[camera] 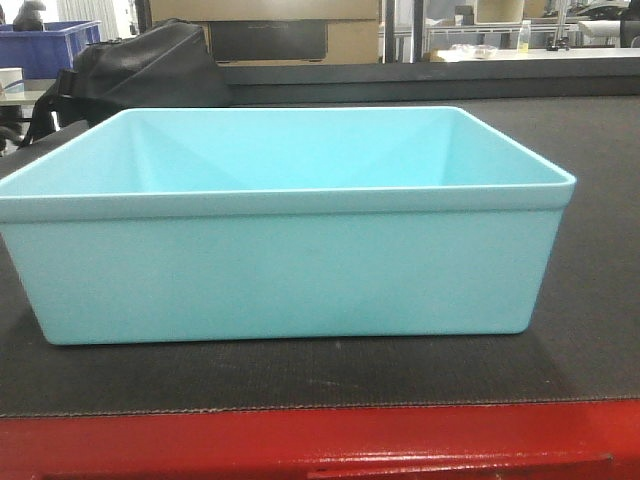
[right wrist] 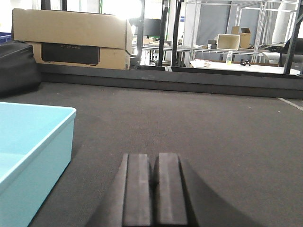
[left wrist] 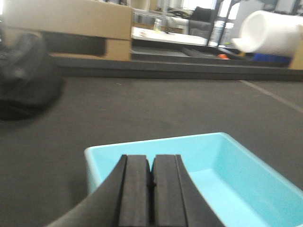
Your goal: Fetch blue bin and place on conveyor start
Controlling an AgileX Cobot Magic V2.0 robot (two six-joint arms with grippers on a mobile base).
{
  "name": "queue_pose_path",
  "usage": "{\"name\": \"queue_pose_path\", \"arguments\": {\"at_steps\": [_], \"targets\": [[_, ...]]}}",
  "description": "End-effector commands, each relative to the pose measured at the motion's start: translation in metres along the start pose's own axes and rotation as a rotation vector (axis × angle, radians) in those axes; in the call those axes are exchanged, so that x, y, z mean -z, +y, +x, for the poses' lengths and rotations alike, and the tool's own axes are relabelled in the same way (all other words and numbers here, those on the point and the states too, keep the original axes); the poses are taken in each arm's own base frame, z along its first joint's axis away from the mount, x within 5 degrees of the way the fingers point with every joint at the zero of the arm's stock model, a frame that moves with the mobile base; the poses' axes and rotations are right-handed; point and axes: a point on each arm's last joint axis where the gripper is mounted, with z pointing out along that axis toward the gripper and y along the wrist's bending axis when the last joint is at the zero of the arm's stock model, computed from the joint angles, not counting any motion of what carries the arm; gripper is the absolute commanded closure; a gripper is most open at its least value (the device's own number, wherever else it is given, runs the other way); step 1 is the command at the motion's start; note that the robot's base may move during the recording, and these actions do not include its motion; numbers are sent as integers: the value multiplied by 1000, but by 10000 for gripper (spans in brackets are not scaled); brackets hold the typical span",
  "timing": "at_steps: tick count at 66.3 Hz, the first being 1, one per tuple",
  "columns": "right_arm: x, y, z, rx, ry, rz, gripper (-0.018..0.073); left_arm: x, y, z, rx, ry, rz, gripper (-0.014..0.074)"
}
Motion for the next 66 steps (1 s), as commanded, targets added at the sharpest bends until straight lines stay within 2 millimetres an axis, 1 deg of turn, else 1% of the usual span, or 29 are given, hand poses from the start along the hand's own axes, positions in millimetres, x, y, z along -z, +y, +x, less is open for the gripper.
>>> {"name": "queue_pose_path", "arguments": {"at_steps": [1,6,20,27,31,44,49,54,57,66], "targets": [[1,0,-2,1,-23,7,724,15,7,16,-36,-12,-53,707],[1,0,-2,1,-23,7,724,27,13,32,-76,-25,-106,707],[1,0,-2,1,-23,7,724,45,21,78,-62,-72,-234,707],[1,0,-2,1,-23,7,724,51,25,99,-57,-89,-293,707],[1,0,-2,1,-23,7,724,49,27,109,-53,-65,-324,707],[1,0,-2,1,-23,7,724,46,32,120,-46,-68,-376,707],[1,0,-2,1,-23,7,724,44,34,128,-49,-88,-388,707],[1,0,-2,1,-23,7,724,45,34,122,-65,-166,-389,707],[1,0,-2,1,-23,7,724,45,34,126,-58,-129,-391,707],[1,0,-2,1,-23,7,724,44,34,126,-59,-124,-390,707]]}}
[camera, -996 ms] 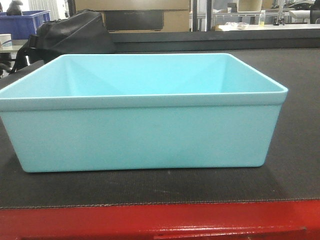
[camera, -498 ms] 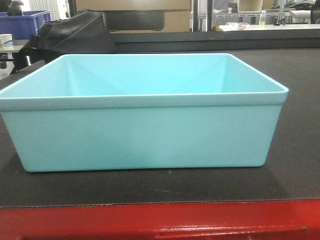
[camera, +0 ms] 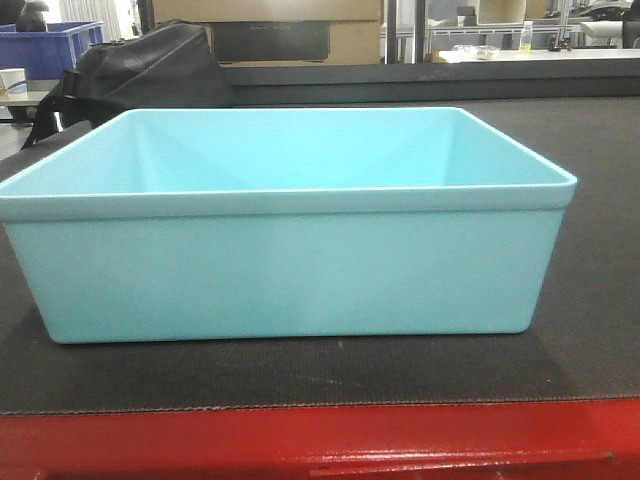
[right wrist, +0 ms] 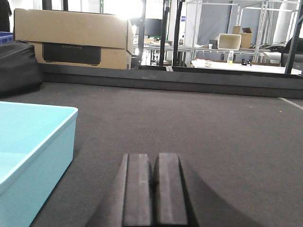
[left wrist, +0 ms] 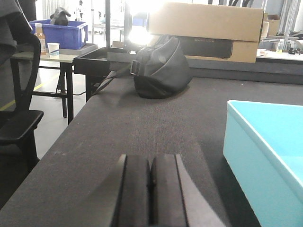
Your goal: Fetch blue bin and place on conveyor start
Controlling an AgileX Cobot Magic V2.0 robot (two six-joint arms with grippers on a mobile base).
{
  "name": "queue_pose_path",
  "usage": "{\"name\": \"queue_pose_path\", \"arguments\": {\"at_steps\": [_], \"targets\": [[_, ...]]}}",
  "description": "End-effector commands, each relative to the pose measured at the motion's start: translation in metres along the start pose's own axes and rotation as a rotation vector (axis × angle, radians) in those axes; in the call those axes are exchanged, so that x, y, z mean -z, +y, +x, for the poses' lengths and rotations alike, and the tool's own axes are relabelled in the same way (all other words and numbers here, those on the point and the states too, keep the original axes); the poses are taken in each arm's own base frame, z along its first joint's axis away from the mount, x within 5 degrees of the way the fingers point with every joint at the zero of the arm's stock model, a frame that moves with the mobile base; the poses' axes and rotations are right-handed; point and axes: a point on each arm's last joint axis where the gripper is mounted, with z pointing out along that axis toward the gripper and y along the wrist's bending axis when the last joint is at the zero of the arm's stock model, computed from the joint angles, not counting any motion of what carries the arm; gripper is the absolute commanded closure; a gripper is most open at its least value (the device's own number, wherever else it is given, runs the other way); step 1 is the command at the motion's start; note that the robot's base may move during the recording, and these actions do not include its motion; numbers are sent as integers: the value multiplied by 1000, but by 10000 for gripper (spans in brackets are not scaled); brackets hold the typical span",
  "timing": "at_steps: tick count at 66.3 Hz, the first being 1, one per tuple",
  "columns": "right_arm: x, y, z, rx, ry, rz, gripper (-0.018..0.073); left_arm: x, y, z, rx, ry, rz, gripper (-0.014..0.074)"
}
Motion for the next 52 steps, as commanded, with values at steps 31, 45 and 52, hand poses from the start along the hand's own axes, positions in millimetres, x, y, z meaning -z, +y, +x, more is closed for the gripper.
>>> {"name": "queue_pose_path", "arguments": {"at_steps": [31,45,52], "targets": [[0,0,-2,1,-21,7,724,0,0,-2,1,-30,0,707],[0,0,-2,1,-21,7,724,0,0,-2,1,-30,0,707],[0,0,-2,1,-21,7,724,0,0,-2,1,-30,0,707]]}}
